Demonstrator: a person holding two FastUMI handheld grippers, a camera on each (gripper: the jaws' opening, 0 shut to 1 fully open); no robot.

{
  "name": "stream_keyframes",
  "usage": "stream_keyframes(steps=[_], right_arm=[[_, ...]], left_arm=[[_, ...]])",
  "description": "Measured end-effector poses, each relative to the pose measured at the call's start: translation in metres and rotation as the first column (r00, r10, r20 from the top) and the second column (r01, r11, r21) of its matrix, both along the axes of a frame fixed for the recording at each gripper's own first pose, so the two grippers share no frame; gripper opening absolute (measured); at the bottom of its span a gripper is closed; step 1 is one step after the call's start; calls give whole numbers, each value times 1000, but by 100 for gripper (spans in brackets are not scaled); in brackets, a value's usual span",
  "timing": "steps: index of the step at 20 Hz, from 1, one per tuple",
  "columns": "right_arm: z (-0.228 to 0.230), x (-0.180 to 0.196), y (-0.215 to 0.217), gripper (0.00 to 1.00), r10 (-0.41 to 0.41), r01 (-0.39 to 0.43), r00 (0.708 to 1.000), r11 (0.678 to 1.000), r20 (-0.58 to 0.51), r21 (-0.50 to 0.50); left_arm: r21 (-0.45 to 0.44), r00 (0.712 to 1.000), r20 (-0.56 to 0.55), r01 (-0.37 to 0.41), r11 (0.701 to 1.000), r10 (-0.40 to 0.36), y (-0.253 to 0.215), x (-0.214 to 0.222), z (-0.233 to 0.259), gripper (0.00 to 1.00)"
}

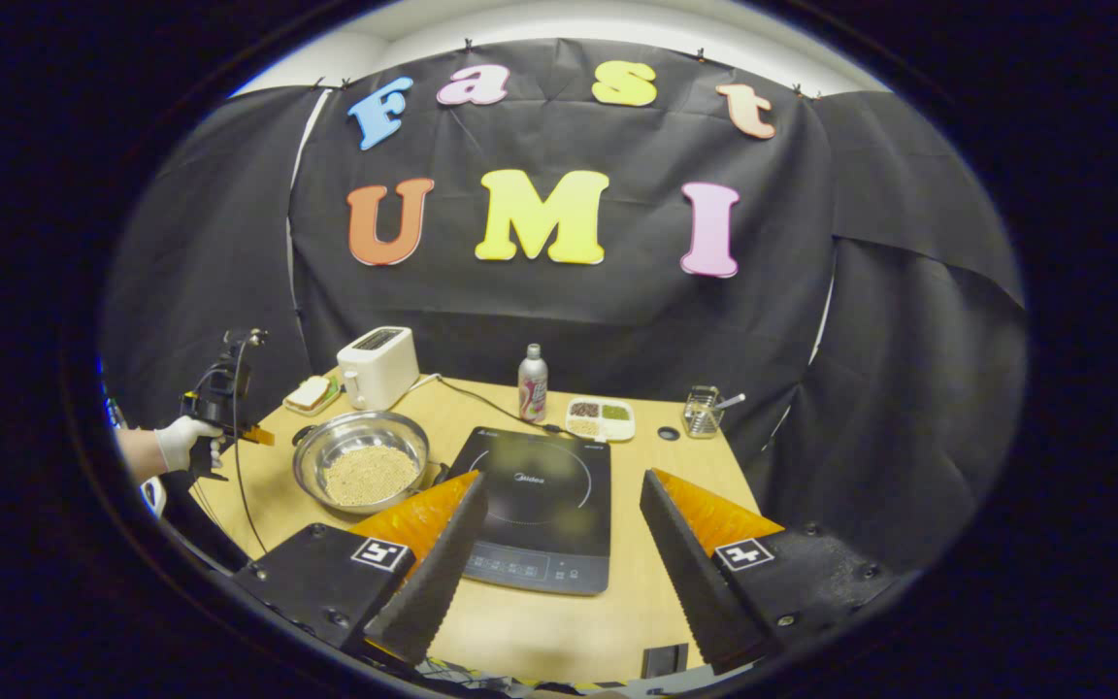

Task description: First push the handle of the pot to place it horizontally, then grasp the pot with both hands and set it on the induction cooktop.

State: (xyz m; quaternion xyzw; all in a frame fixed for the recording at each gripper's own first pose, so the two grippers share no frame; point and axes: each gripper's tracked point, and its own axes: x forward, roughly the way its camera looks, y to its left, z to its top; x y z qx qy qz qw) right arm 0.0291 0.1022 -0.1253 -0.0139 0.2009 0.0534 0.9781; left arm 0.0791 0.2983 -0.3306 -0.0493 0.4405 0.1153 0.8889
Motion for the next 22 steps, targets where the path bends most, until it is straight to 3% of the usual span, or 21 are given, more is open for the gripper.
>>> stream_keyframes(steps=[1, 6, 13, 18, 22], right_arm=[[-8, 6, 9, 99, 15, -15, 1000, 1000, -20, 7], [-48, 50, 67, 99, 99, -90, 988, 993, -122, 82], [-123, 119, 161, 96, 211, -158, 929, 969, -303, 190], [-167, 160, 200, 95, 235, -166, 881, 966, -410, 199], [-192, 178, 203, 94, 200, -143, 855, 978, -478, 153]], left_arm=[[2, 1000, 24, 10, 1000, -10, 0, 0, 7, 1], [69, 996, 61, 56, 996, -60, -4, 7, 27, 97], [160, 984, 18, 170, 972, -175, -28, 44, 17, 98], [136, 973, -108, 220, 966, -206, -38, 55, -17, 98], [108, 960, -171, 240, 965, -219, -39, 66, -34, 98]])
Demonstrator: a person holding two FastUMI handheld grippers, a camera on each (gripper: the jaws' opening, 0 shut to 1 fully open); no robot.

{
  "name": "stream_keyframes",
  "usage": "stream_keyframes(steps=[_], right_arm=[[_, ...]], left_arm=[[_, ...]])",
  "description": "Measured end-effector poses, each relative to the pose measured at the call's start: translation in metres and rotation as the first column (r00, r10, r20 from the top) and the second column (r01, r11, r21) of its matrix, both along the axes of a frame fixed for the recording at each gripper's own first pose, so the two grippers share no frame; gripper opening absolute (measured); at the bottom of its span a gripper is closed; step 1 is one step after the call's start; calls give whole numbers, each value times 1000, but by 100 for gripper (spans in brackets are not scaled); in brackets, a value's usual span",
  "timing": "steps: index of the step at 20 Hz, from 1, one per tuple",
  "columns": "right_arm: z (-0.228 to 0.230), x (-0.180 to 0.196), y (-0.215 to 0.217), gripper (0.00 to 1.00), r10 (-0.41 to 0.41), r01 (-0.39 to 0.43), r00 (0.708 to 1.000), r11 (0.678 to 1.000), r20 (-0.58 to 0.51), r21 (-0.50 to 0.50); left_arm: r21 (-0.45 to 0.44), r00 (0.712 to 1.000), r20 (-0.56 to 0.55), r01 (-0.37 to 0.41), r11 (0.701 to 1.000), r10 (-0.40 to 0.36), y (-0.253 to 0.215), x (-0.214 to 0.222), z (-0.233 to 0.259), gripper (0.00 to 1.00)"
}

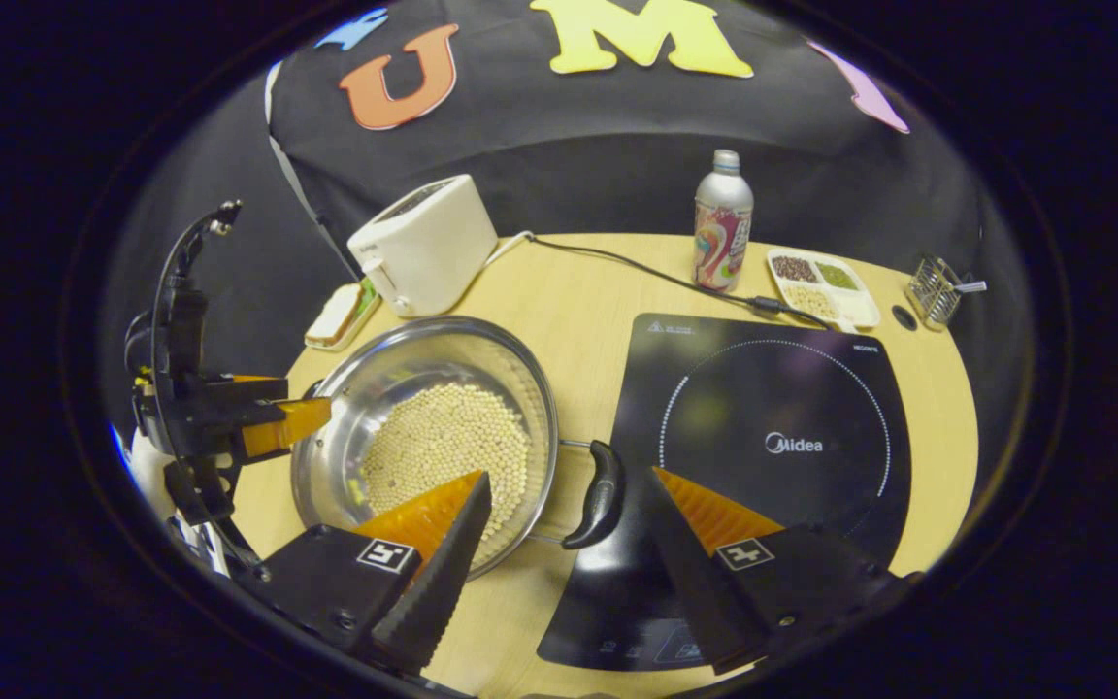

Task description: First push the handle of the pot to place it horizontally, then grasp the pot with both hands and set it on the induction cooktop.

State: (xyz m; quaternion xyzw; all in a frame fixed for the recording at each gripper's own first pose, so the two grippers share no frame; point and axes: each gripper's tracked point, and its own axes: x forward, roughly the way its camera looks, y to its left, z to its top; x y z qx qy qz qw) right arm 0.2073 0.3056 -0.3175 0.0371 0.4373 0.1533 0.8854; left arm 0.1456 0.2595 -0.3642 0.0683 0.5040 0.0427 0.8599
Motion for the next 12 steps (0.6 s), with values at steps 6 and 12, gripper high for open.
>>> stream_keyframes(steps=[6, 12], right_arm=[[-24, 7, -3, 94, -26, 23, 997, 999, -75, -39], [-31, 10, -4, 95, -61, 36, 986, 987, -156, -159]], left_arm=[[6, 994, -105, 3, 1000, -3, 6, -2, -19, 97], [-1, 988, -151, 37, 999, -37, 5, 6, -31, 84]])
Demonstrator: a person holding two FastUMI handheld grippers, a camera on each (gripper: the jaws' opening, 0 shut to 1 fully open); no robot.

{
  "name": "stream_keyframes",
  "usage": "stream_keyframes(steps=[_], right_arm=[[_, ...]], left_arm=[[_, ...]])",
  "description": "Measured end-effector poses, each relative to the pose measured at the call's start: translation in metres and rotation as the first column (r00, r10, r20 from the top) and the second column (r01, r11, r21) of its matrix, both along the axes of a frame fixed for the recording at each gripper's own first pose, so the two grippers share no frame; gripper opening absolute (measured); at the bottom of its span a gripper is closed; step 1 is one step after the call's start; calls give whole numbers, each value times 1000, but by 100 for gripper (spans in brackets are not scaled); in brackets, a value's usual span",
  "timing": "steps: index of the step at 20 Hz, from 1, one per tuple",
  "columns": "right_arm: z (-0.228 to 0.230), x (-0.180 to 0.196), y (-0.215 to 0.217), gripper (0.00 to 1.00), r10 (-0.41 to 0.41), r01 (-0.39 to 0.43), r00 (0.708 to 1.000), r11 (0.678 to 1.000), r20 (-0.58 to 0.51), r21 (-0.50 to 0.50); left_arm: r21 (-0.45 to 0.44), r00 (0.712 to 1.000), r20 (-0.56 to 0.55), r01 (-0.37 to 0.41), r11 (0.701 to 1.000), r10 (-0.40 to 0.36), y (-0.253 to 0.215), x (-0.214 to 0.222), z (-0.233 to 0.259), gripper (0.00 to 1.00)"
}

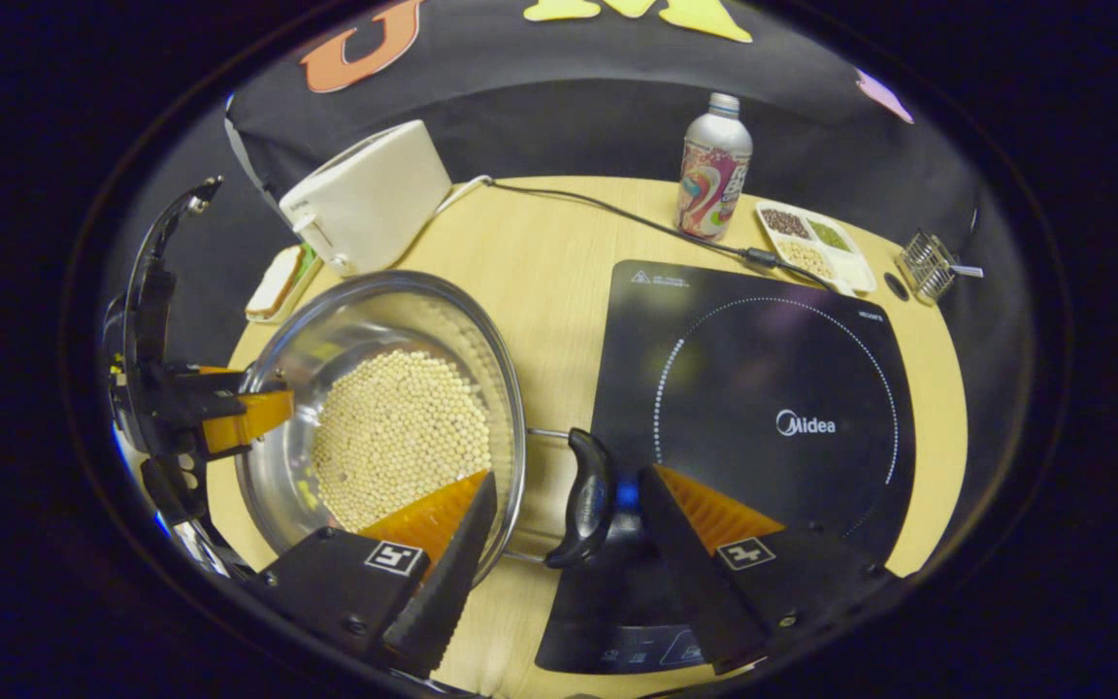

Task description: First push the handle of the pot to place it horizontally, then grasp the pot with both hands and set it on the induction cooktop.

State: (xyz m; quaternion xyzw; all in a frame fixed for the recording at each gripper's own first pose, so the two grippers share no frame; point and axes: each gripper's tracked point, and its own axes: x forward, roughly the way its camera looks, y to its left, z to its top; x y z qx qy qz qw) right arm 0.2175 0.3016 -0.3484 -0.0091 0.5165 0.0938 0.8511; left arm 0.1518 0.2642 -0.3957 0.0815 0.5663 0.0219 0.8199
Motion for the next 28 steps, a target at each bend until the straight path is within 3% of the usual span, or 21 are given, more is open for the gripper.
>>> stream_keyframes(steps=[2, 3, 4, 5, 6, 7, 8, 9, 10, 13, 14, 15, 16, 17, 18, 23, 28], right_arm=[[1, 2, -3, 88, -3, 1, 1000, 999, -25, -43], [-1, 3, 0, 89, -19, 18, 999, 999, -33, -44], [-2, 4, -1, 83, -32, 31, 999, 999, -38, -42], [1, 5, -1, 81, -31, 29, 999, 999, -41, -44], [1, 6, -3, 72, -33, 30, 998, 998, -49, -46], [0, 5, -2, 70, -41, 39, 998, 998, -55, -39], [2, 5, -3, 64, -49, 47, 997, 998, -59, -32], [1, 6, -3, 66, -49, 48, 997, 999, -57, -25], [0, 7, -3, 64, -47, 46, 998, 999, -52, -18], [3, 4, -4, 62, -45, 45, 998, 999, -44, 3], [3, 4, -3, 58, -46, 48, 997, 999, -57, 26], [5, -1, -1, 60, -64, 70, 995, 994, -77, 82], [7, -4, 3, 58, -82, 94, 992, 985, -93, 143], [11, -8, 3, 58, -77, 95, 992, 979, -102, 181], [16, -11, 1, 53, -76, 93, 993, 976, -92, 195], [46, -20, -17, 56, -61, 59, 998, 977, 6, 204], [71, -37, -44, 53, -97, 84, 994, 974, 52, 210]], left_arm=[[-6, 1000, -12, -5, 1000, 5, 1, 2, -3, 82], [-18, 1000, -24, -10, 1000, 10, 1, 2, -5, 80], [-35, 999, -32, -13, 999, 11, -1, 1, -4, 66], [-59, 999, -38, -19, 998, 17, -4, 2, -5, 76], [-78, 998, -52, -31, 996, 27, -5, -1, -6, 84], [-79, 998, -54, -40, 996, 36, -4, -1, -6, 82], [-75, 997, -66, -48, 996, 43, -5, -2, -7, 72], [-72, 997, -73, -46, 996, 41, -5, -2, -6, 82], [-75, 996, -84, -50, 996, 44, -6, -4, -7, 72], [-82, 995, -77, -72, 994, 66, -7, -5, -6, 67], [-70, 994, -83, -74, 995, 68, -8, -7, -1, 75], [-51, 996, -72, -57, 997, 54, -5, -5, 3, 65], [-39, 997, -64, -48, 998, 45, -3, -1, 9, 75], [-33, 997, -55, -48, 998, 47, -5, 2, 17, 75], [-36, 997, -56, -47, 998, 45, -6, 2, 19, 65], [-58, 998, -26, -51, 997, 50, -9, -5, 4, 65], [-71, 1000, 16, -17, 997, 18, -7, -3, -2, 65]])
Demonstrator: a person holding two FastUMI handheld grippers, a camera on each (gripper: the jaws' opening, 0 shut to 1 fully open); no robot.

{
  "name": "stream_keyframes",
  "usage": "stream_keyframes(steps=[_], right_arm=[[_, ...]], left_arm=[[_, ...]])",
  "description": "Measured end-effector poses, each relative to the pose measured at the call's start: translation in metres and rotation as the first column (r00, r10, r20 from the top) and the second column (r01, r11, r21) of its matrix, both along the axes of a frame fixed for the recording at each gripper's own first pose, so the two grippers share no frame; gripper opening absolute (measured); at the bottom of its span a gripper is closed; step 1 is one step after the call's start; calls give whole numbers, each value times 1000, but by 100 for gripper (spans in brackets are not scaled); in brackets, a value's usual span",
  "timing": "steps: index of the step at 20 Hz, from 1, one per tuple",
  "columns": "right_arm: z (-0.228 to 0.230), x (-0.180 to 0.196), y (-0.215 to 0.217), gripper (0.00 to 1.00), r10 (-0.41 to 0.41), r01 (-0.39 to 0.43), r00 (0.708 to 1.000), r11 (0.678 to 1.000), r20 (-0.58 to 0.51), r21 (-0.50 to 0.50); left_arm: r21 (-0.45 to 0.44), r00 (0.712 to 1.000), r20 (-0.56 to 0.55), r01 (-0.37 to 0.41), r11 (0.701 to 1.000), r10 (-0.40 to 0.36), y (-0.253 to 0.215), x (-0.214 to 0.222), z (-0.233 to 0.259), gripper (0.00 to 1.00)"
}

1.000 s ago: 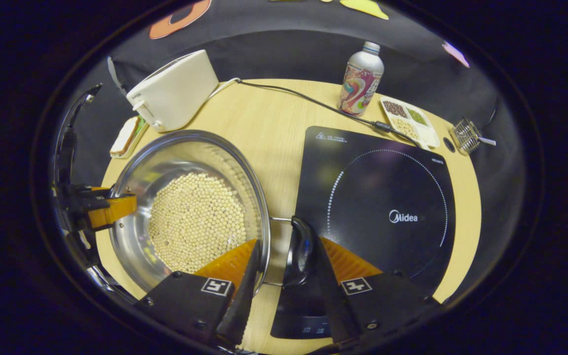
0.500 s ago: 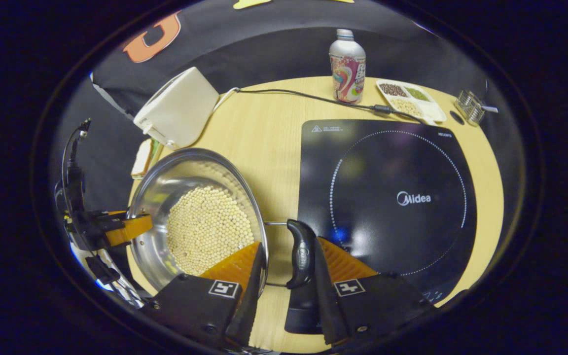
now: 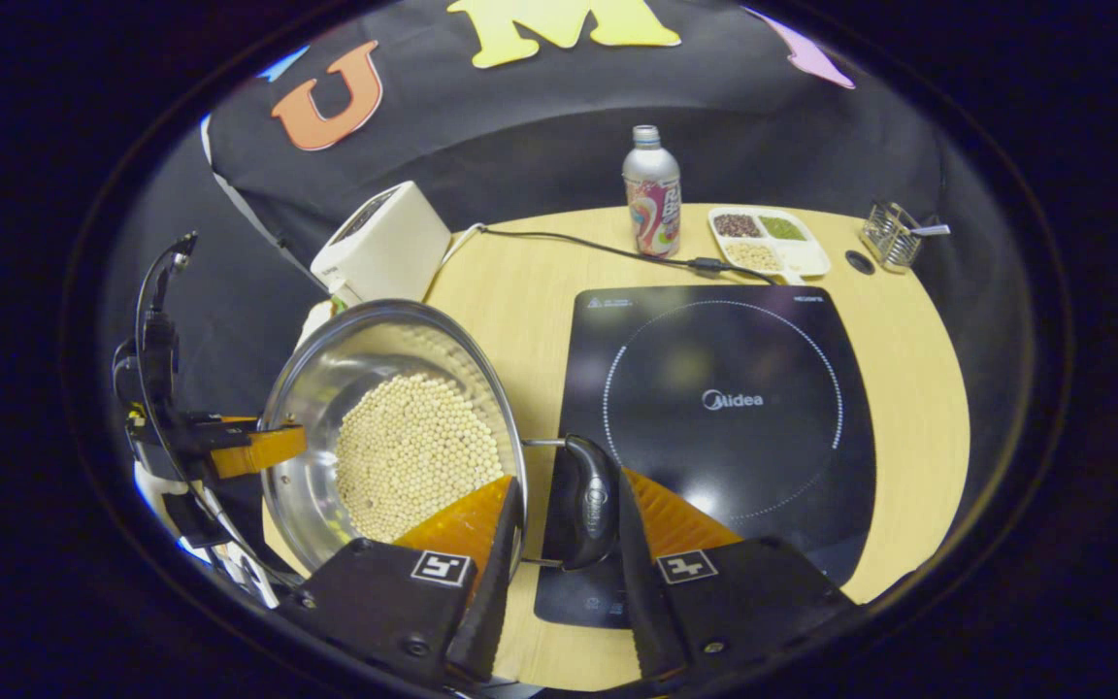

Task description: First push the handle of the pot to place it horizontally, then grasp the pot with both hands and set it on the induction cooktop.

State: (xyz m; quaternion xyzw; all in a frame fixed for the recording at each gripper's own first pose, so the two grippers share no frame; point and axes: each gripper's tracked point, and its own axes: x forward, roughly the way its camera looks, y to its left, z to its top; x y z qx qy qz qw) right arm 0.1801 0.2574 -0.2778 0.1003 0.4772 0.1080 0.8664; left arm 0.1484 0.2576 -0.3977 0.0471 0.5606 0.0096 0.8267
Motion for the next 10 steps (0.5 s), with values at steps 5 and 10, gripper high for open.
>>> stream_keyframes(steps=[5, 10], right_arm=[[23, -23, -39, 53, -58, 58, 998, 998, 34, -4], [40, -46, -92, 53, -134, 135, 989, 991, 63, -13]], left_arm=[[-17, 998, 27, 51, 999, -50, -1, 9, -4, 65], [-33, 991, 62, 121, 992, -119, -9, 20, -12, 65]])
